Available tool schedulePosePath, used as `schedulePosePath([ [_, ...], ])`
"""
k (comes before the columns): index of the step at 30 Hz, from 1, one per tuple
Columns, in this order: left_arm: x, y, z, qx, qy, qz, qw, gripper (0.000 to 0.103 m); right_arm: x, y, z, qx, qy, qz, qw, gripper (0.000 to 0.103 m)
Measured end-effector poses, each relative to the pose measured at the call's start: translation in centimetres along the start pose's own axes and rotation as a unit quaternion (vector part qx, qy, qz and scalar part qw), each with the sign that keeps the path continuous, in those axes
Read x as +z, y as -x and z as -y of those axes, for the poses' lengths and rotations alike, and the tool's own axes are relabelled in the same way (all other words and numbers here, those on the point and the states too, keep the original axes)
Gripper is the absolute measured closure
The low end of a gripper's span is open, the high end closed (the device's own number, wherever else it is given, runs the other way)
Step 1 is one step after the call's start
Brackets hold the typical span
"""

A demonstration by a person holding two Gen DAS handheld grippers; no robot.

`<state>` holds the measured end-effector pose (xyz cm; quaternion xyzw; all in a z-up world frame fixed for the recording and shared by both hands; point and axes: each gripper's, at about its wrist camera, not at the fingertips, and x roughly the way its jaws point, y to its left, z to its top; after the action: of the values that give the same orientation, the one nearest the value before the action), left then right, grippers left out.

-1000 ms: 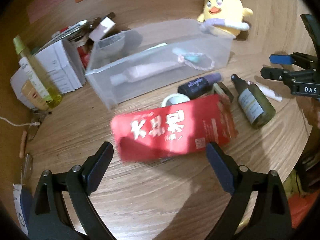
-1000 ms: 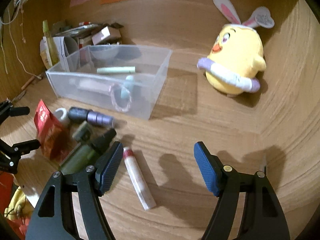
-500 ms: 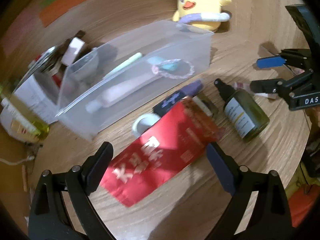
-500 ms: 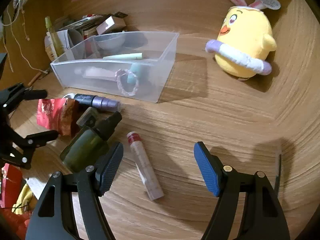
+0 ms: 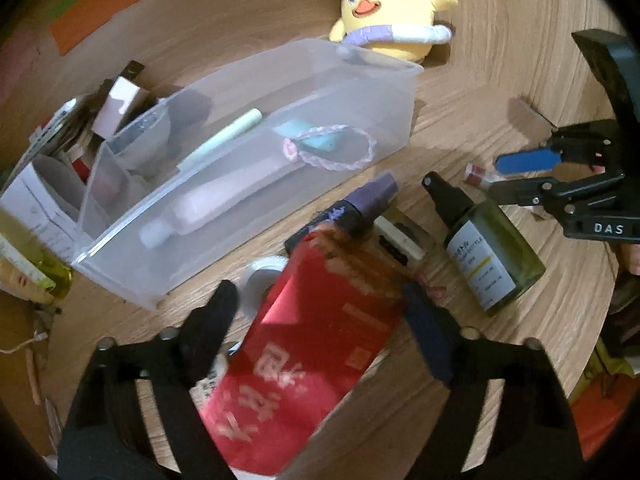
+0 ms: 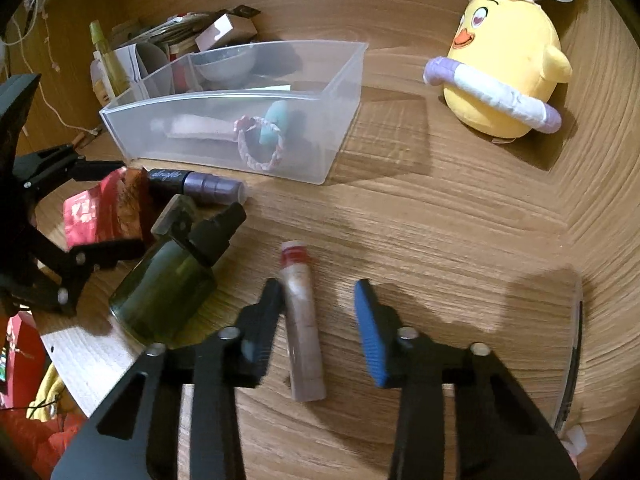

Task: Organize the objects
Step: 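Grasp the red snack bag with the left tool while the right tool grasps the white red-capped tube, then lift the red bag and white tube and carry both over the clear box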

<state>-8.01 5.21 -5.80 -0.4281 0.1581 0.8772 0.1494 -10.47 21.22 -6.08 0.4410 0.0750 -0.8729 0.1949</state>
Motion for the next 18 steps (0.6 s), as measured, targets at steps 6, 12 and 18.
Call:
schedulePosePath([
  [6, -0.8, 1.3, -1.2, 0.003, 0.032, 0.012, 0.9994, 0.042, 0.1, 0.0, 0.0, 0.0, -0.006, 0.003, 1.0, 0.089],
  [12, -1.3, 3.0, -2.9, 0.021, 0.075, 0.039, 0.9962, 0.042, 0.2, 0.3, -0.1, -0.007, -0.013, 0.014, 1.0, 0.089],
  [18, -1.4, 5.2, -5.2, 0.023, 0.129, 0.064, 0.9893, 0.043, 1.1, 1.8, 0.2, -0.002, -0.033, 0.044, 0.998, 0.089],
])
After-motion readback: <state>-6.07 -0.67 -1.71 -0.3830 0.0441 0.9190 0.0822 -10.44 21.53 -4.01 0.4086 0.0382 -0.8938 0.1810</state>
